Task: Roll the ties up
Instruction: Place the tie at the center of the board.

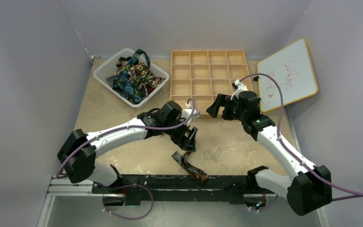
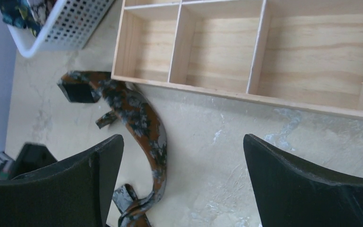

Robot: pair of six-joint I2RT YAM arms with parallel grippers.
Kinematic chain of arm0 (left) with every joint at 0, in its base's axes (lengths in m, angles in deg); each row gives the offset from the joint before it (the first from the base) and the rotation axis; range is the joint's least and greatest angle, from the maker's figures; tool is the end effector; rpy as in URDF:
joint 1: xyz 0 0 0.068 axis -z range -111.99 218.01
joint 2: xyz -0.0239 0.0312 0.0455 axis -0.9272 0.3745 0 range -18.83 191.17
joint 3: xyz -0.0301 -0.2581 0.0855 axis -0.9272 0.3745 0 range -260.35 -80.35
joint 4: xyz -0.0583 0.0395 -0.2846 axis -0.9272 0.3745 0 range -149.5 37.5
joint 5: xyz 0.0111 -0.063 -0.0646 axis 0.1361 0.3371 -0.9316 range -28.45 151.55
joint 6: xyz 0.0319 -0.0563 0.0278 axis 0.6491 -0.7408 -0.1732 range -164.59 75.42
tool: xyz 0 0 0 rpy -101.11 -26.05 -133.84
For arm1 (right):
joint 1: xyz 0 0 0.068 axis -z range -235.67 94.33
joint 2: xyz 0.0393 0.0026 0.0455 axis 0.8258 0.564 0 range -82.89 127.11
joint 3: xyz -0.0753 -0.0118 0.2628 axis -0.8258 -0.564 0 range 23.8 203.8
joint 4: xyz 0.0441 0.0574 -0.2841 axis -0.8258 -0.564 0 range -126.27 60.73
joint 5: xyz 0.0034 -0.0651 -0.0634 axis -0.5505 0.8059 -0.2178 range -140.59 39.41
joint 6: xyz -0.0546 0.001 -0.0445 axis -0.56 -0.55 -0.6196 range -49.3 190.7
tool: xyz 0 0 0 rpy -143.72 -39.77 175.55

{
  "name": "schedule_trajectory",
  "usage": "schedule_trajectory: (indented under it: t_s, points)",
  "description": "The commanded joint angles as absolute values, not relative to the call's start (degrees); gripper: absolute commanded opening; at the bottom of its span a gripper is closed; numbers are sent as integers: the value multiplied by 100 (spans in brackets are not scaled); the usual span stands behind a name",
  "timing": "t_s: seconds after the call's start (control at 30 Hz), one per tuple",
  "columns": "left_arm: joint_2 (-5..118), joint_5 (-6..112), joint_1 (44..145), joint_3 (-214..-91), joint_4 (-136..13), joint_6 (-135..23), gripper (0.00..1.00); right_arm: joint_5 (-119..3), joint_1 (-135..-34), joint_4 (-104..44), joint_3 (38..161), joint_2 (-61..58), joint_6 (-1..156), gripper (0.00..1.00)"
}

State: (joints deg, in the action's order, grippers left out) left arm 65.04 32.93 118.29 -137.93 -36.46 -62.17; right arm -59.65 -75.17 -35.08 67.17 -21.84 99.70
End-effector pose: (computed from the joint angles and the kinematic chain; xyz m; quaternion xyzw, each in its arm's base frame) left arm 0.2019 -0.2862 0.2126 0.3381 0.8477 -0.3803 0.1500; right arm 0.2756 0.1072 0.2656 0.0258 0.8343 0.2848 0.4713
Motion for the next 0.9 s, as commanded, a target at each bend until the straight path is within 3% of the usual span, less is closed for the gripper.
schedule_trajectory:
  t_s: [0.0,0.1,0.33,0.63,0.87]
  points:
    - [5788,3636,11831,-13441,-3953,-6758,83,-6602,-7509,-3418,6794,-1910,9572,99]
    - [5247,4644,11780,-13062,-3621,-7402,89,-6864,-7530,-3319,6774,-1653,9500,97]
    - [4353,5877,11623,-12096,-2749,-9608,90,-6625,-8137,-3113,6956,-831,9237,95]
    - [3609,6211,11597,-11128,-2380,-11534,87,-5696,-9423,-2761,7792,151,8814,94]
    - [3069,6520,11588,-10987,-2061,-11867,87,-5324,-10085,-2701,8203,916,8222,88]
